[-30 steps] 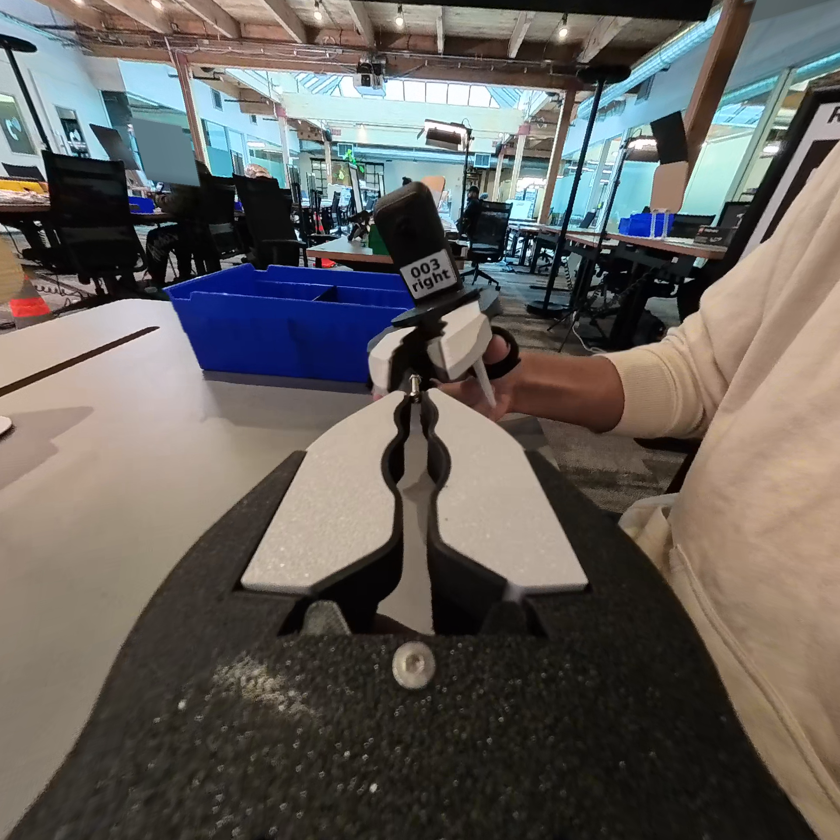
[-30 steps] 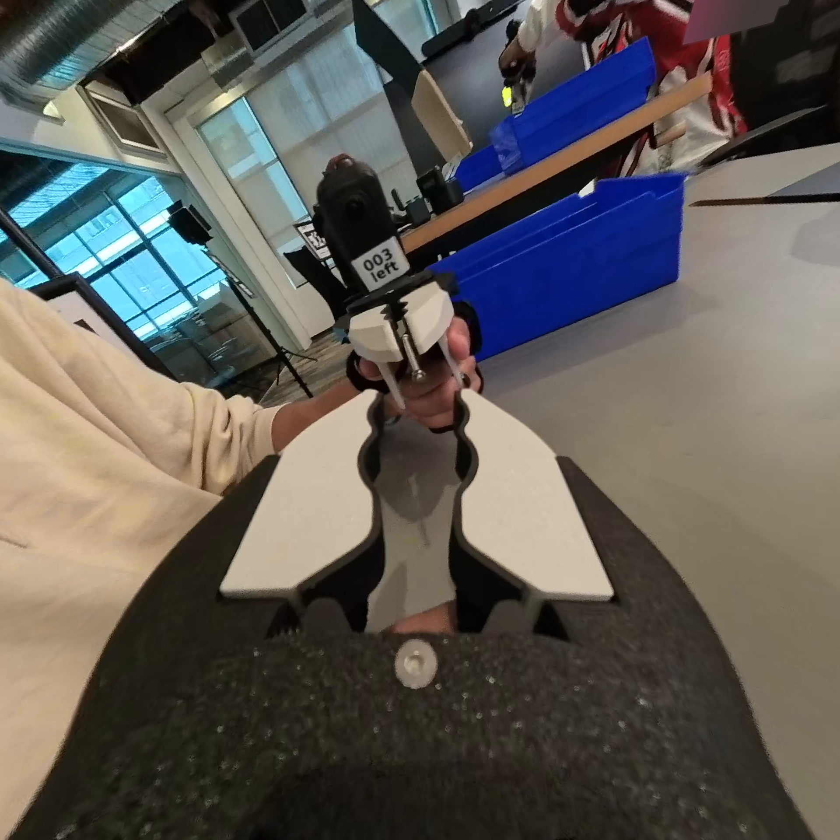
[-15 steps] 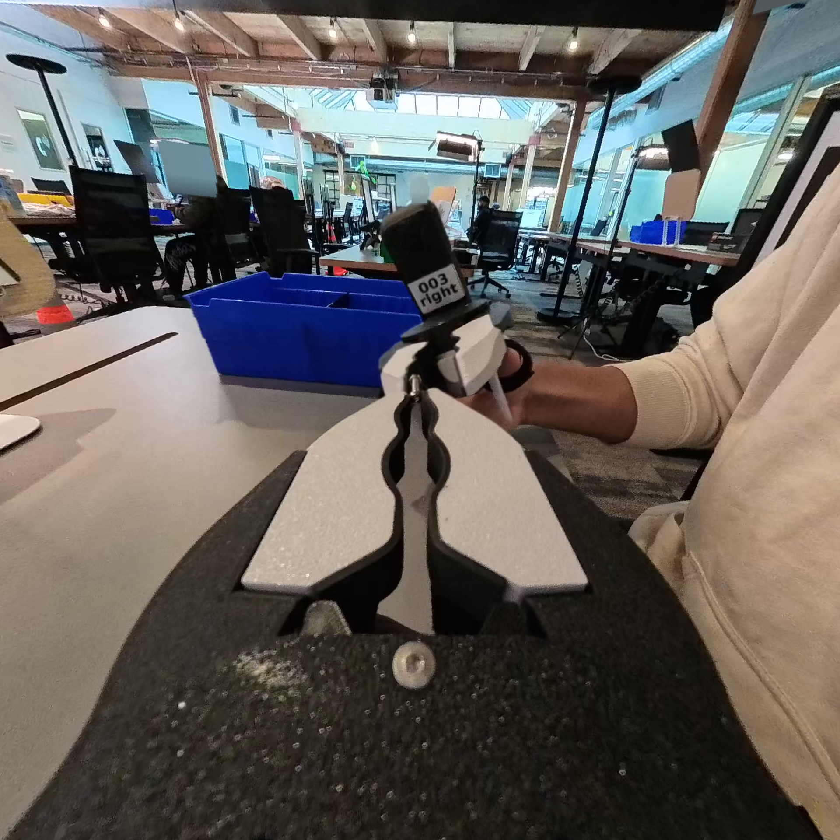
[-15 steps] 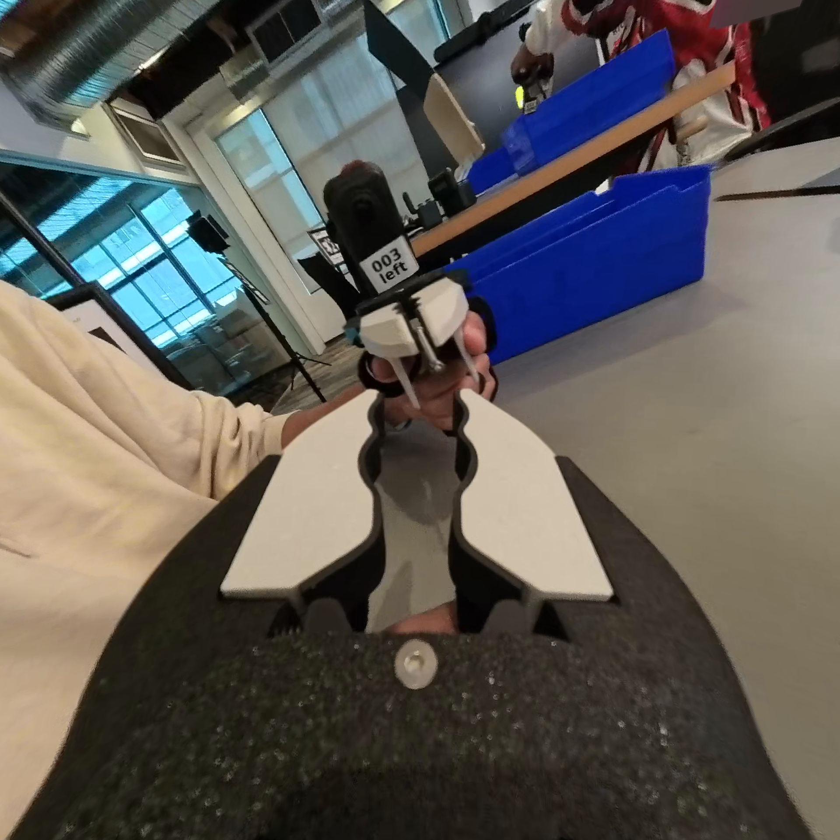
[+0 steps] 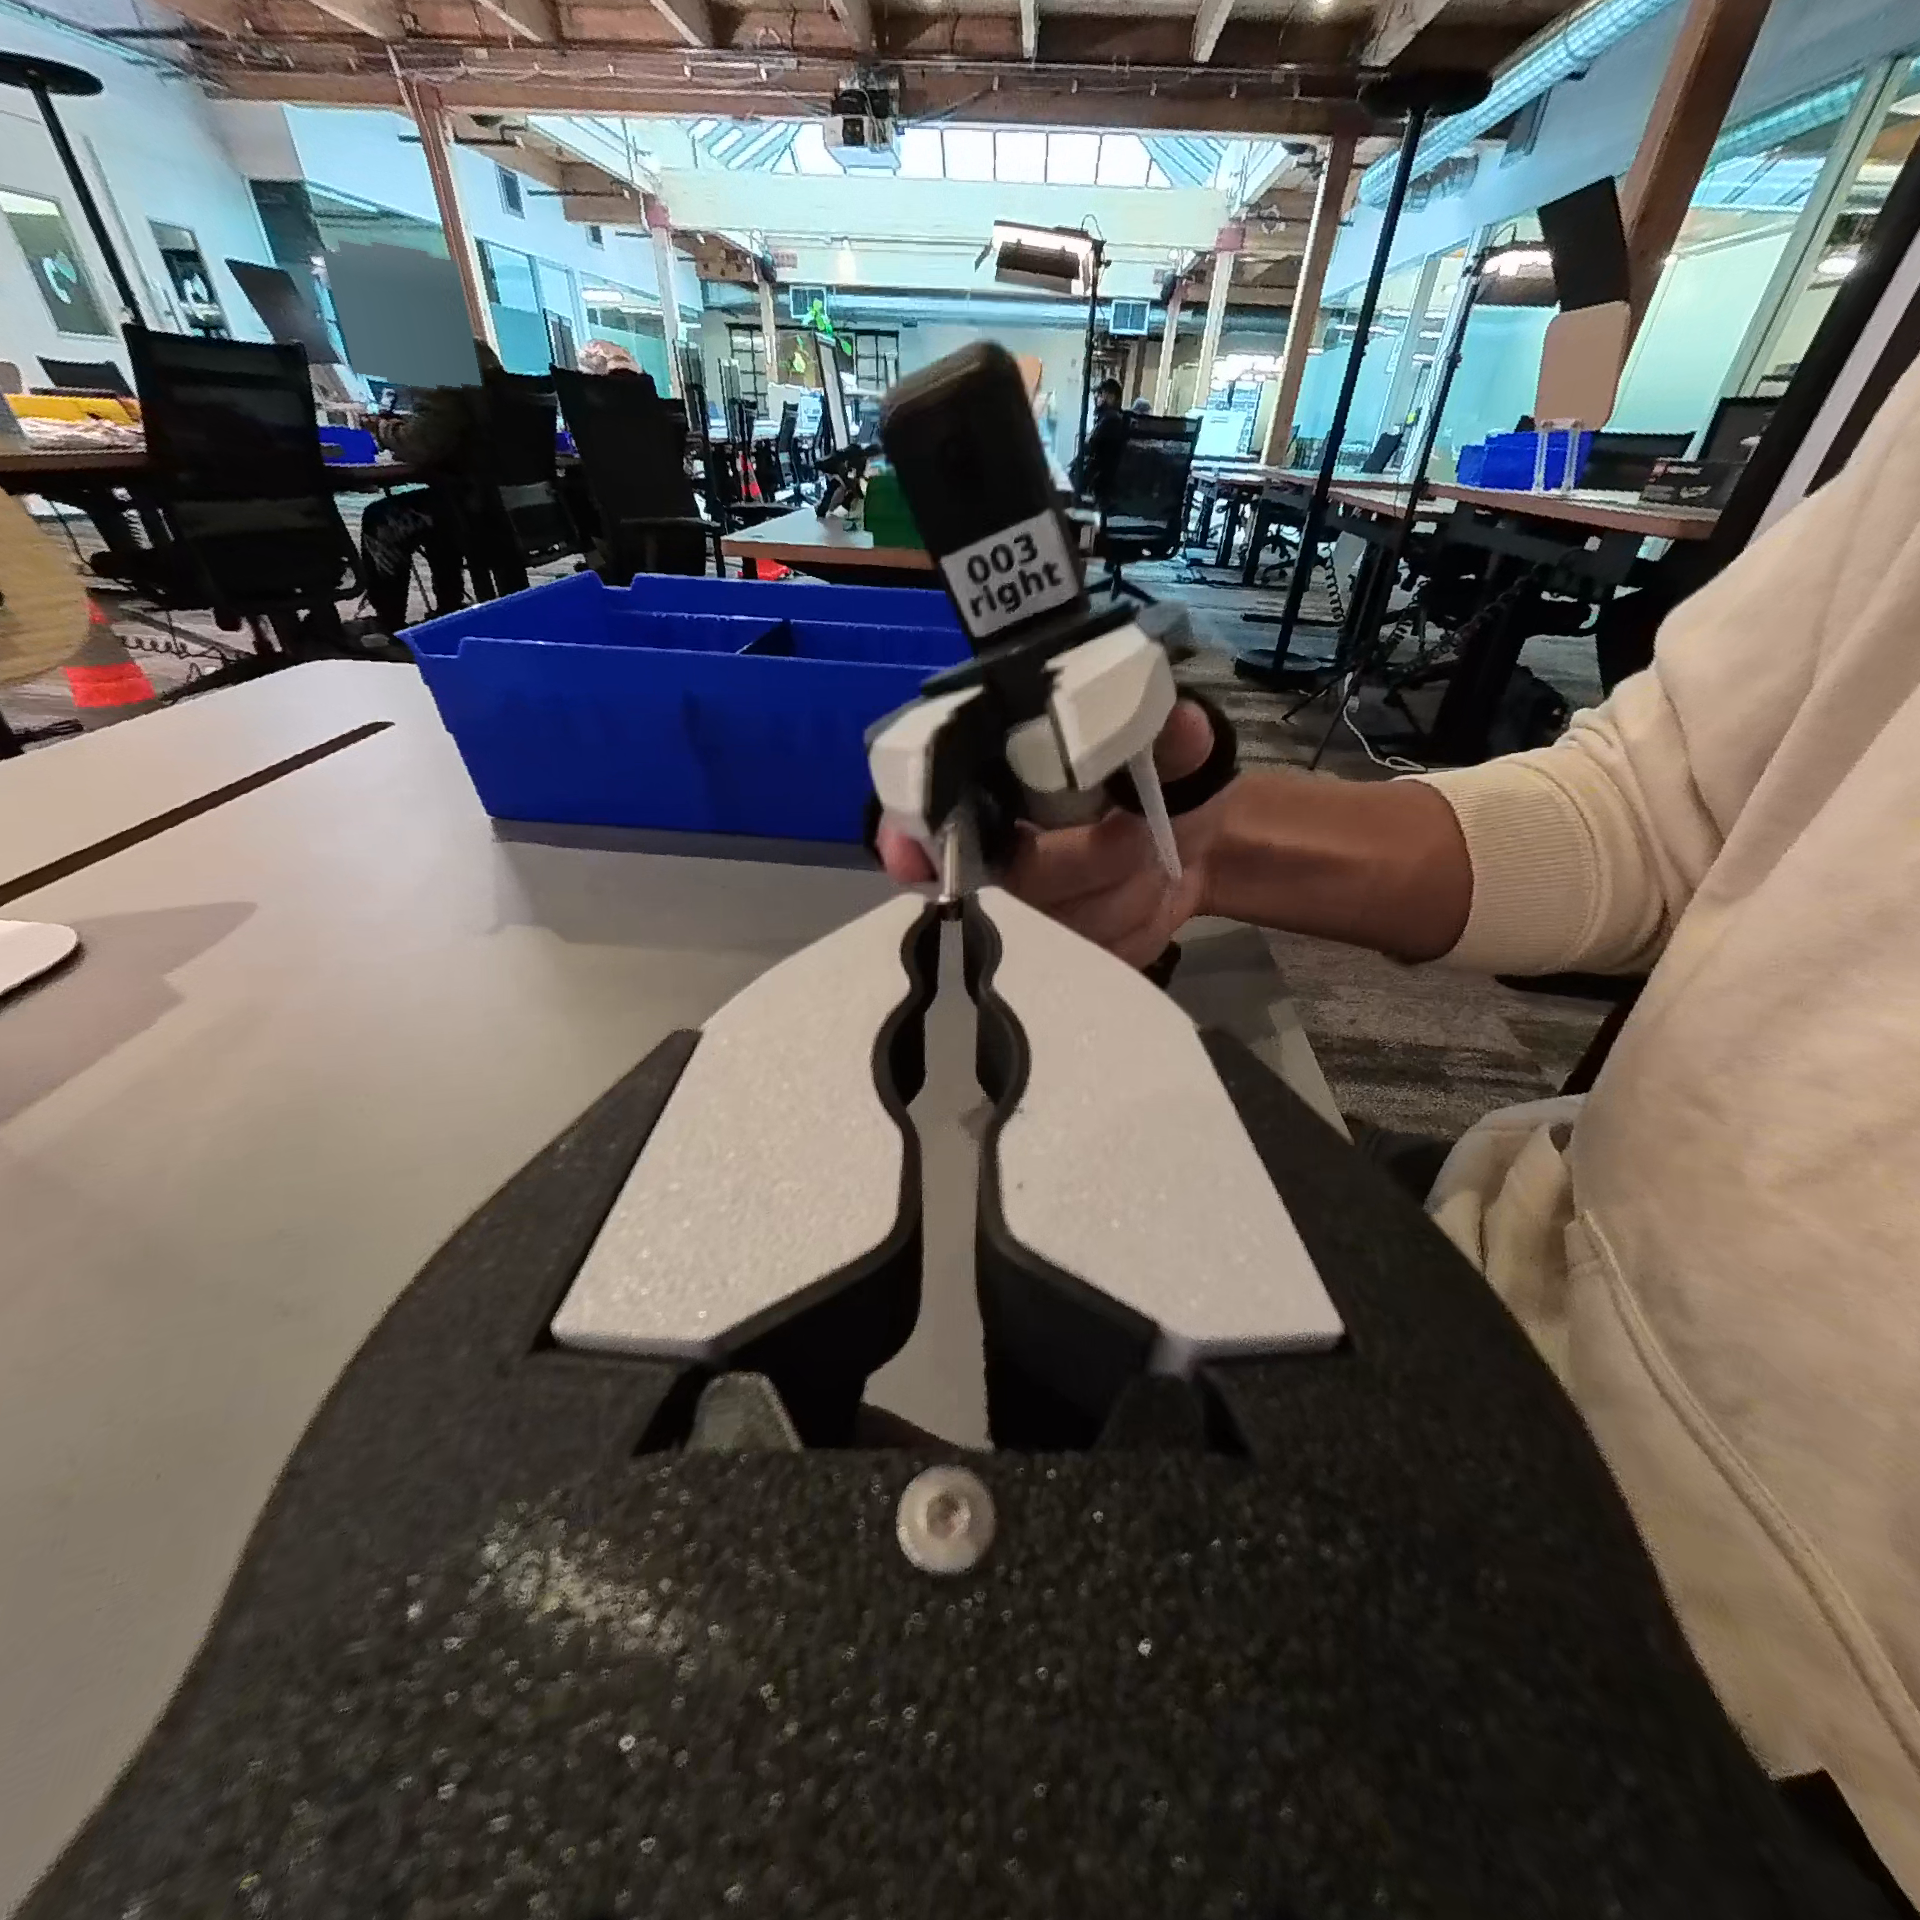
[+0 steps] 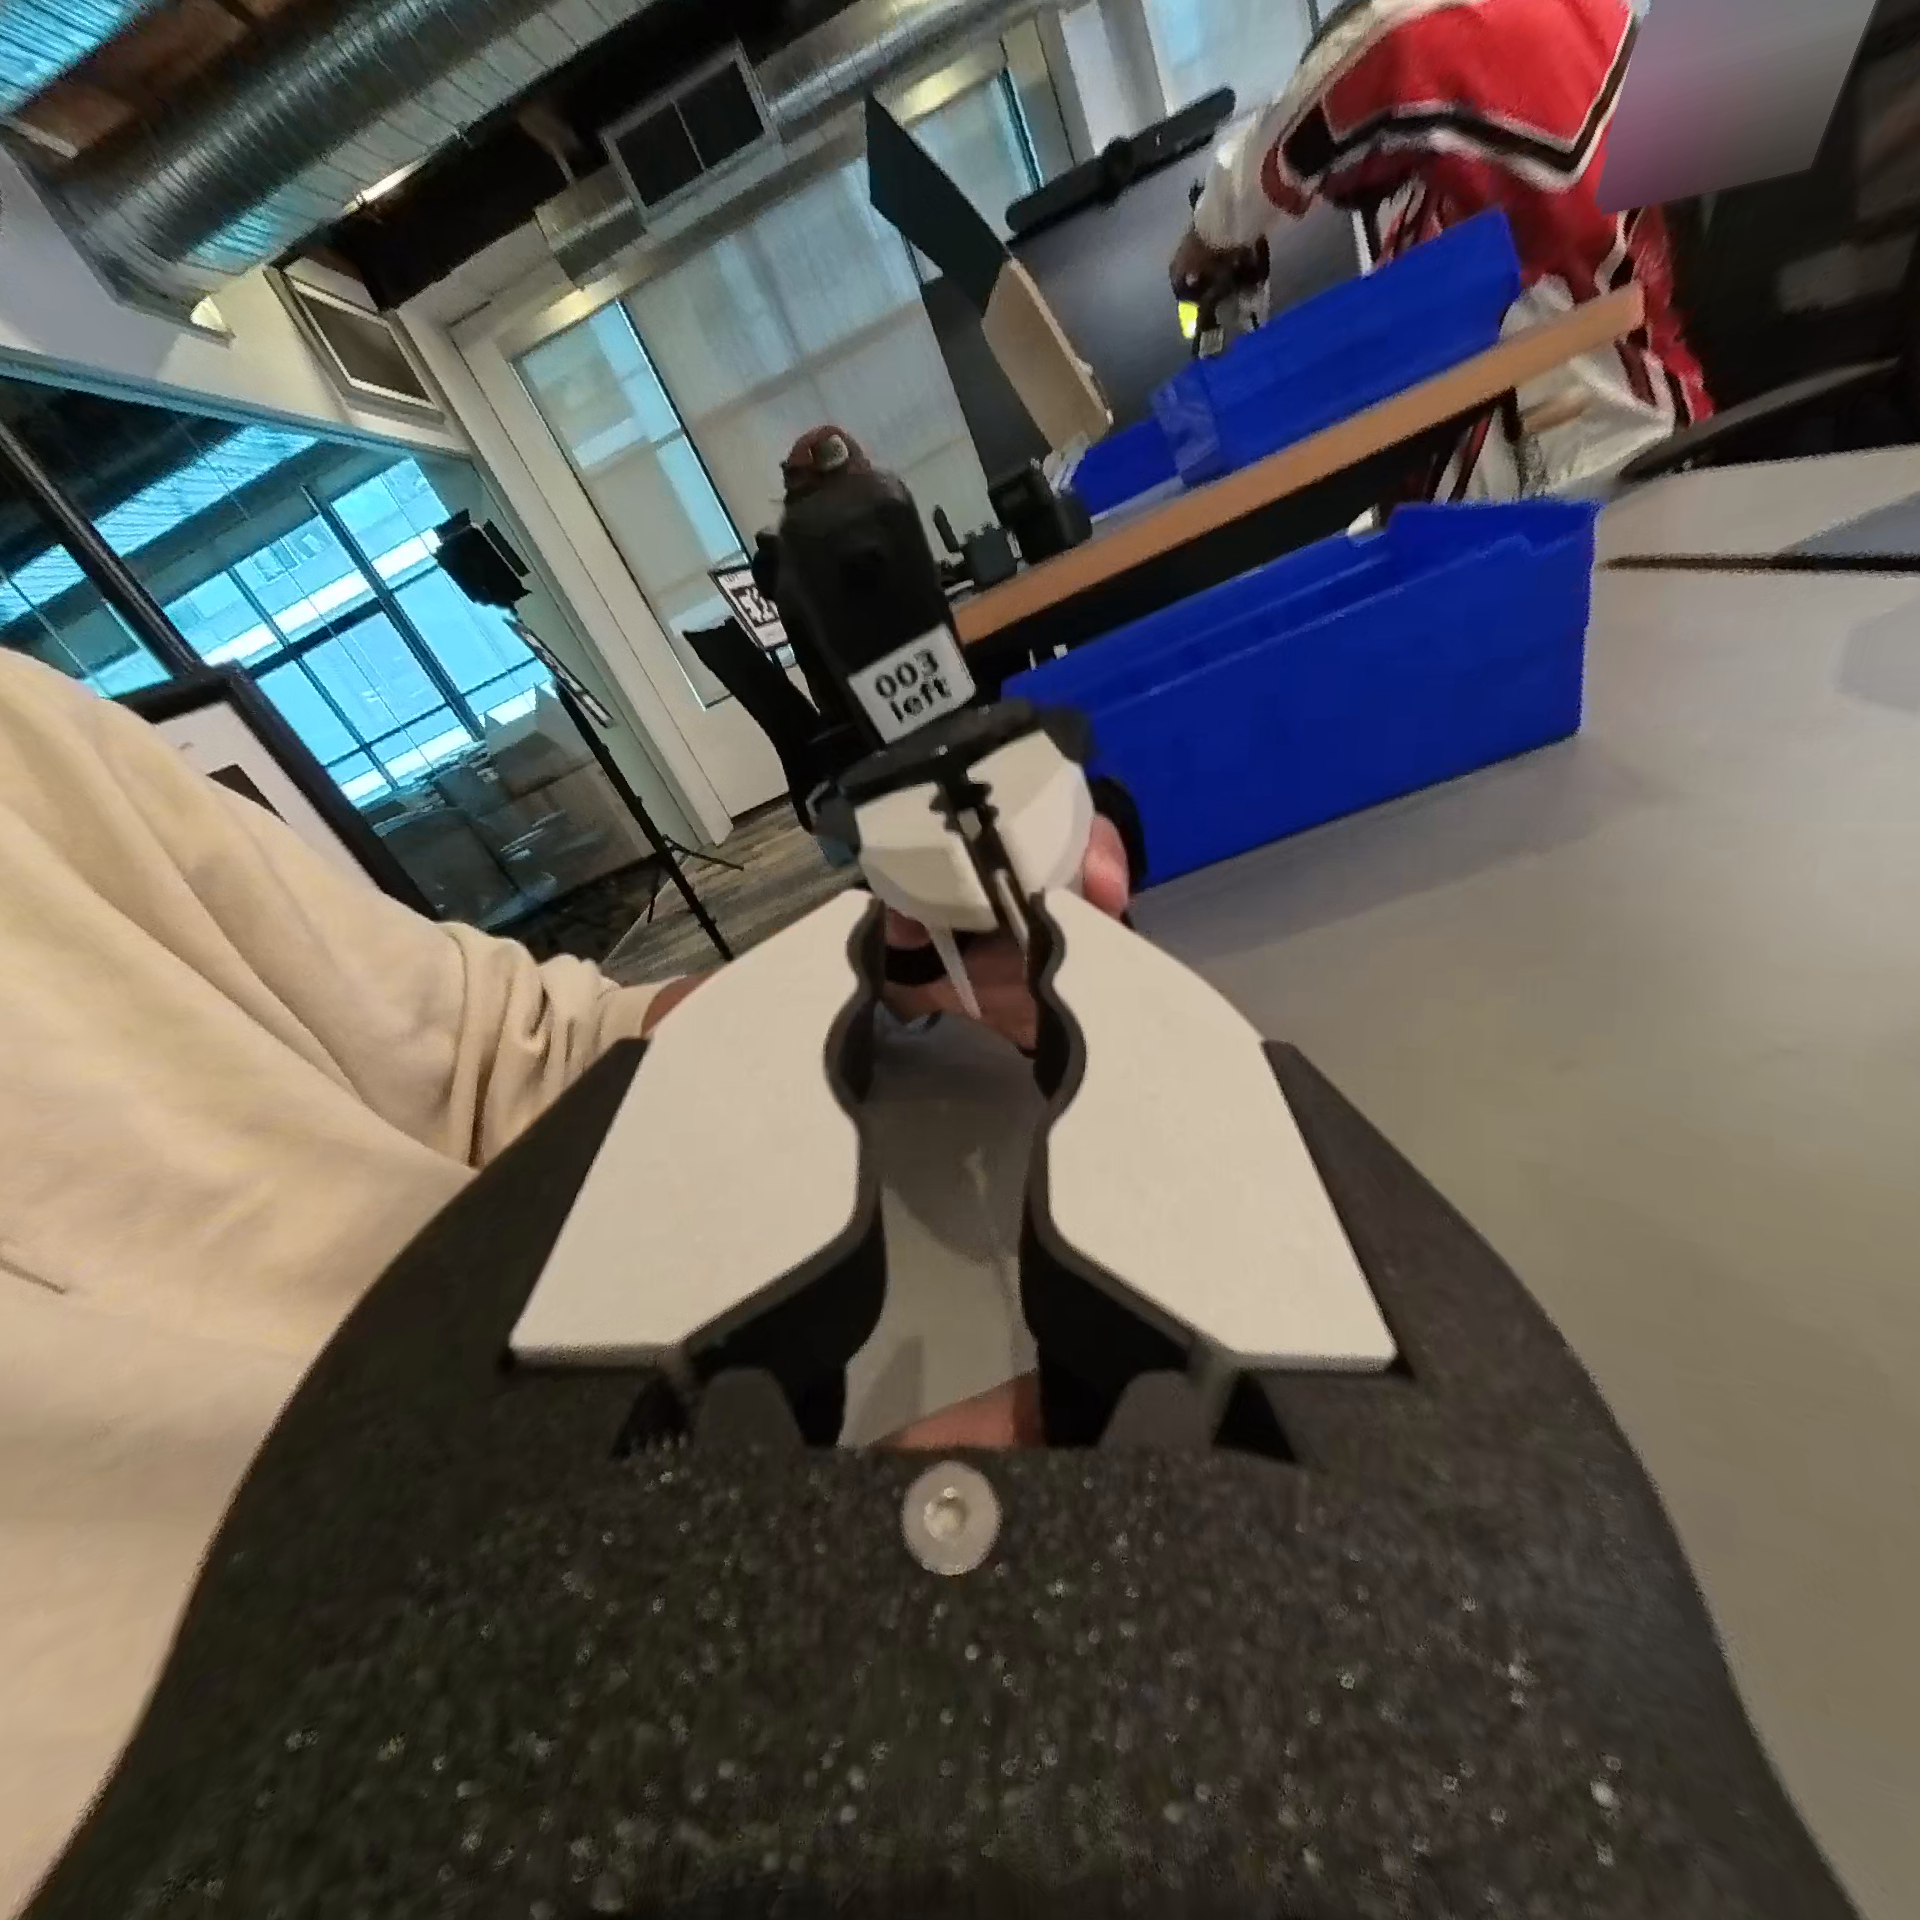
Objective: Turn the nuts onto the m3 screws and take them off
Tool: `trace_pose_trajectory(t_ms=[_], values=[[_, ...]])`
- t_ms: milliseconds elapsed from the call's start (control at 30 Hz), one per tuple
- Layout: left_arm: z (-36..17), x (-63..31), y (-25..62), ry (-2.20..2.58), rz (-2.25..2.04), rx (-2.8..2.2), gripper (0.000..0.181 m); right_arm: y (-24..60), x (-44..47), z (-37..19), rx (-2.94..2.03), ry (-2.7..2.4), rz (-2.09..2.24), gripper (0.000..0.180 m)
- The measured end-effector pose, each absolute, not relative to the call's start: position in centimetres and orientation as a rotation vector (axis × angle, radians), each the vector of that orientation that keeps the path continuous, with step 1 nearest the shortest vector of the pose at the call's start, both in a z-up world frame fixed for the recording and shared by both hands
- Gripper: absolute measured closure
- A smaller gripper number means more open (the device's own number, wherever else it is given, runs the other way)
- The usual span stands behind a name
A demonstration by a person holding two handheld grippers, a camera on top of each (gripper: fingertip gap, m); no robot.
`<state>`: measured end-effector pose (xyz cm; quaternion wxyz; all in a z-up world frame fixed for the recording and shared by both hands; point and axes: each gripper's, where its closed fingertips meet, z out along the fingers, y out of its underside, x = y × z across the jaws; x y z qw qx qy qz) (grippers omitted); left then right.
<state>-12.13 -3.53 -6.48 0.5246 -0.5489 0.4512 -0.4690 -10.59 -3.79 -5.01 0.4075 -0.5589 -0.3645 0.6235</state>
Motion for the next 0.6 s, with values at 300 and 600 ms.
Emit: trace_pose_trajectory(t_ms=[300,600], values=[[-5.8,-12.3,-3.7,1.055,-1.164,-1.284,0.177,-4.3,-11.0,-6.8,-1.479,-0.971,1.588,0.152],[-6.1,-12.2,-3.8,1.07,-1.149,-1.294,0.177,-3.7,-10.5,-6.4,-1.47,-0.938,1.577,0.153]])
